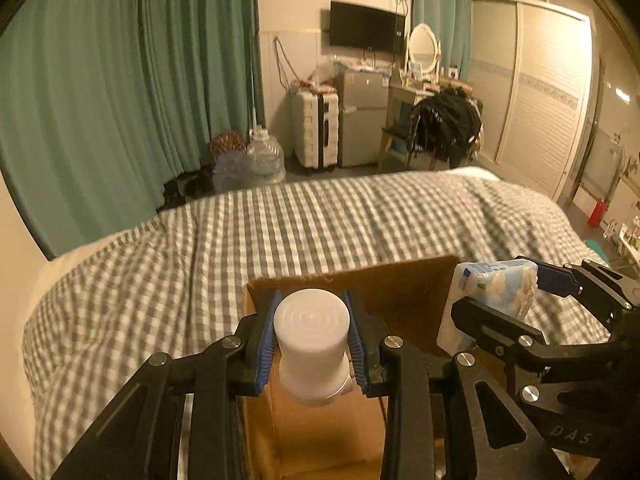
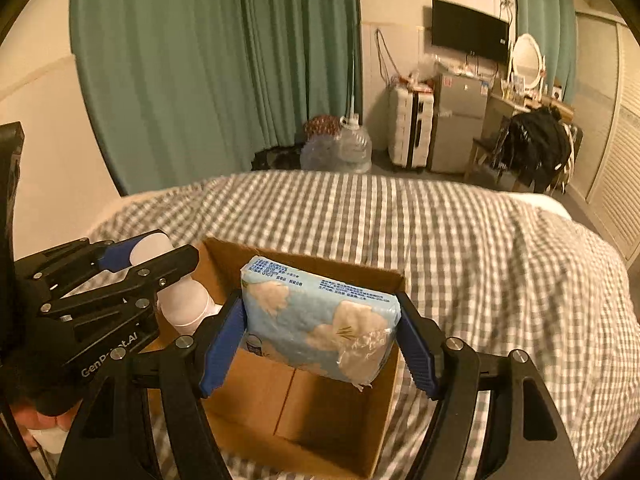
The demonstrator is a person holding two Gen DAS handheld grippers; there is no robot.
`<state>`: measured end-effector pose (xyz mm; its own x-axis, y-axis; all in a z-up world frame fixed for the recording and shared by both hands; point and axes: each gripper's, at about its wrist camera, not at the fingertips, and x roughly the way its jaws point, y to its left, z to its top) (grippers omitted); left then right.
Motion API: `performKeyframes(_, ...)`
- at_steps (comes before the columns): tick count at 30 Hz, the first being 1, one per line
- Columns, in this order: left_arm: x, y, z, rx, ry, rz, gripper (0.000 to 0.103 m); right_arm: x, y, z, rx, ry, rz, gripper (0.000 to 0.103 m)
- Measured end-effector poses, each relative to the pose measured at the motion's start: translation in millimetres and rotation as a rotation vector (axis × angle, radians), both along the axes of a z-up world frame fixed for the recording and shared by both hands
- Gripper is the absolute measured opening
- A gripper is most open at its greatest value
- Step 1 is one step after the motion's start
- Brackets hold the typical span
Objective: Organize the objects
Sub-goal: 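Carry both items over the box and open both tools to drop them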
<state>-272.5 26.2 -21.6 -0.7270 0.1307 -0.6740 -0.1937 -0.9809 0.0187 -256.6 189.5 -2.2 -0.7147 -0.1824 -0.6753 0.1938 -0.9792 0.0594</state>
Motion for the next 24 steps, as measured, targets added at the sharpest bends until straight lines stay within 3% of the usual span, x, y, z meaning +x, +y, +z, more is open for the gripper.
performKeyframes(5,-17.6,4.7,-26.1,-0.005,-0.028,0.000,0.032,-25.7,6.4,-34.6,0.013,-0.048,0.004,0.071)
performKeyframes(10,-24.3,9.8,-40.2,-0.027,-0.033,-0.019,0.032,-33.2,14.6,-49.9,-0.010,-0.048,-0.002,0.074)
performKeyframes(12,-22.8,7.6,-44.0,-0.024,-0.040,-0.023,0.032,-33.7,19.3,-50.7,-0.048,-0.046,0.009,0.080)
performKeyframes(14,-20.5,6.1,-44.1,-0.020,-0.039,-0.021,0.035,-29.6,22.5,-45.6,-0.074,-0.016,0.008,0.095)
performKeyframes(15,-19.6,5.9,-43.1,-0.020,-0.040,-0.022,0.038,-25.5,23.7,-40.5,-0.078,0.009,0.003,0.096)
performKeyframes(17,-15.1,4.4,-39.2,-0.017,-0.034,-0.024,0.065,-17.3,23.8,-30.8,-0.073,0.050,0.000,0.096)
performKeyframes(24,21.6,-6.6,-2.4,-0.028,0.021,0.004,0.086,14.8,32.6,15.6,-0.085,0.096,-0.038,0.096)
